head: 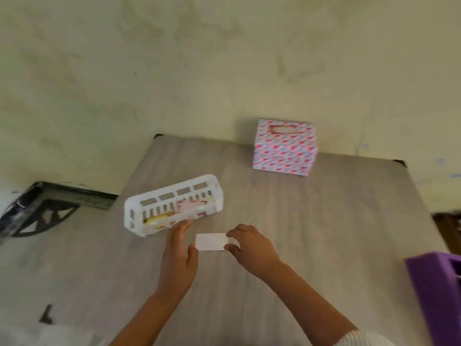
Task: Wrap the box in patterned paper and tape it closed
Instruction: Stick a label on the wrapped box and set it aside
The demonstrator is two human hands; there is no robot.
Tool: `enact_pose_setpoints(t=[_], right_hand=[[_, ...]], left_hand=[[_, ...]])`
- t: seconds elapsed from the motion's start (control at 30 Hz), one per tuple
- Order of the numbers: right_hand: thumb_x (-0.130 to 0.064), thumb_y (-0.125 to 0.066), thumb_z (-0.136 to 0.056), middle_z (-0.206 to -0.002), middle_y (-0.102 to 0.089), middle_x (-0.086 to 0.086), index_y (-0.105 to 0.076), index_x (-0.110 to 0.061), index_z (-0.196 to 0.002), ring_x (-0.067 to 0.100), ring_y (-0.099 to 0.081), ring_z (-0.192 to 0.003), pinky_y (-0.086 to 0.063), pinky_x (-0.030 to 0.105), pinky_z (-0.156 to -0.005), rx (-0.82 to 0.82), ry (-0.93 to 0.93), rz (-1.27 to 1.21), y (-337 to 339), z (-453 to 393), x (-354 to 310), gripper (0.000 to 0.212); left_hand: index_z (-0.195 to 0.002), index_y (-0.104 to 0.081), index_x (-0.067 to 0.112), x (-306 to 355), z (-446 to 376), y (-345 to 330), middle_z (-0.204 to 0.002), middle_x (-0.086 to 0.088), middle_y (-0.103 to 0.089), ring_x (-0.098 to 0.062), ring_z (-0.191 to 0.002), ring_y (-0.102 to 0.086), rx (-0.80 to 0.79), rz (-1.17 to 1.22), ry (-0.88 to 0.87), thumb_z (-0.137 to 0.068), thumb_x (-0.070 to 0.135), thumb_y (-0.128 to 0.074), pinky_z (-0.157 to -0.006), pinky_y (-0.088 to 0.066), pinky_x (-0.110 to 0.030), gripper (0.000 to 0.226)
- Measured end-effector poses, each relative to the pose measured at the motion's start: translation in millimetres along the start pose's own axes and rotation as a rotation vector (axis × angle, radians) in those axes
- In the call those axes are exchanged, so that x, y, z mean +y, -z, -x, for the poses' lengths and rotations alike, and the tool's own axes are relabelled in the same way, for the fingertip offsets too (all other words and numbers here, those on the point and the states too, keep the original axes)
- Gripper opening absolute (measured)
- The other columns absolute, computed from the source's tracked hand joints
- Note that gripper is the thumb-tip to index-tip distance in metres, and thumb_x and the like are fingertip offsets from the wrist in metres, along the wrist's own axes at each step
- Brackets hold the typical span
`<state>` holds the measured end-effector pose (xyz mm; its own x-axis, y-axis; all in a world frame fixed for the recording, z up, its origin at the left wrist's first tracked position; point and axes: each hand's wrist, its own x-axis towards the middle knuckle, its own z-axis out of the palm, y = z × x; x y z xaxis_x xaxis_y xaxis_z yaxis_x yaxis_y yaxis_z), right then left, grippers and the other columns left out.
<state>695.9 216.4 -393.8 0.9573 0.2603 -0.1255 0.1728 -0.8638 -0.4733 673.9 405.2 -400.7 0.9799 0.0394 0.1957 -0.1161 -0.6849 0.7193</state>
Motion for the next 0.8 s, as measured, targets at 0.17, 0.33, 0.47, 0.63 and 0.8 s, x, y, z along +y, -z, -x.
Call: enact_pose_setpoints(t=[0.17,0.33,0.47,0.63,0.8], right_hand=[[-0.036,-0.06,-0.087,-0.129,-0.046,0.002,-0.047,-0.019,-0.13,0.023,-0.042,-0.119,-0.043,0.035,-0.093,-0.101,-0.206,0.19,-44,-48,-37,0.048],[-0.028,-0.065,-0.081,-0.121,-0.049,0.001,-0.046,-0.02,-0.12,0.022,-0.044,-0.112,-0.041,0.033,-0.085,-0.119,-0.358,0.211,-58,-55,-50,0.044],[-0.028,-0.065,-0.081,-0.116,-0.05,0.001,-0.052,-0.02,-0.113,0.023,-0.043,-0.112,-0.039,0.033,-0.088,-0.227,-0.442,0.185,-53,-65,-54,0.036],[-0.026,-0.071,-0.076,-0.099,-0.052,-0.002,-0.059,-0.022,-0.088,0.019,-0.046,-0.101,-0.041,0.028,-0.079,-0.311,-0.484,0.113,-47,-73,-57,0.017],[-0.019,-0.069,-0.08,-0.069,-0.056,-0.004,-0.055,-0.018,-0.072,0.015,-0.056,-0.064,-0.038,0.022,-0.052,-0.106,-0.625,-0.337,-42,-60,-39,0.017]], left_hand=[[-0.135,-0.036,0.007,-66,-21,55,-0.143,-0.007,-0.03,-0.025,-0.133,-0.033,0.081,0.02,0.039,-0.079,-0.013,-0.057,-0.101,-0.033,-0.031,0.063],[-0.138,-0.033,0.012,-106,-39,78,-0.146,-0.005,-0.026,-0.021,-0.135,-0.033,0.03,0.081,0.082,-0.083,-0.008,-0.058,-0.094,-0.034,-0.012,0.063],[-0.139,-0.031,0.012,-117,-51,83,-0.144,-0.005,-0.027,-0.017,-0.133,-0.034,0.001,0.143,0.12,-0.084,-0.005,-0.06,-0.088,-0.035,0.0,0.065],[-0.14,-0.028,0.013,-123,-56,80,-0.143,-0.002,-0.026,-0.019,-0.132,-0.035,-0.017,0.226,0.213,-0.085,0.0,-0.061,-0.098,-0.045,-0.034,0.065],[-0.138,-0.031,0.016,-126,-58,80,-0.14,-0.002,-0.03,-0.017,-0.128,-0.039,-0.003,0.256,0.285,-0.081,0.001,-0.068,-0.096,-0.046,-0.033,0.069]])
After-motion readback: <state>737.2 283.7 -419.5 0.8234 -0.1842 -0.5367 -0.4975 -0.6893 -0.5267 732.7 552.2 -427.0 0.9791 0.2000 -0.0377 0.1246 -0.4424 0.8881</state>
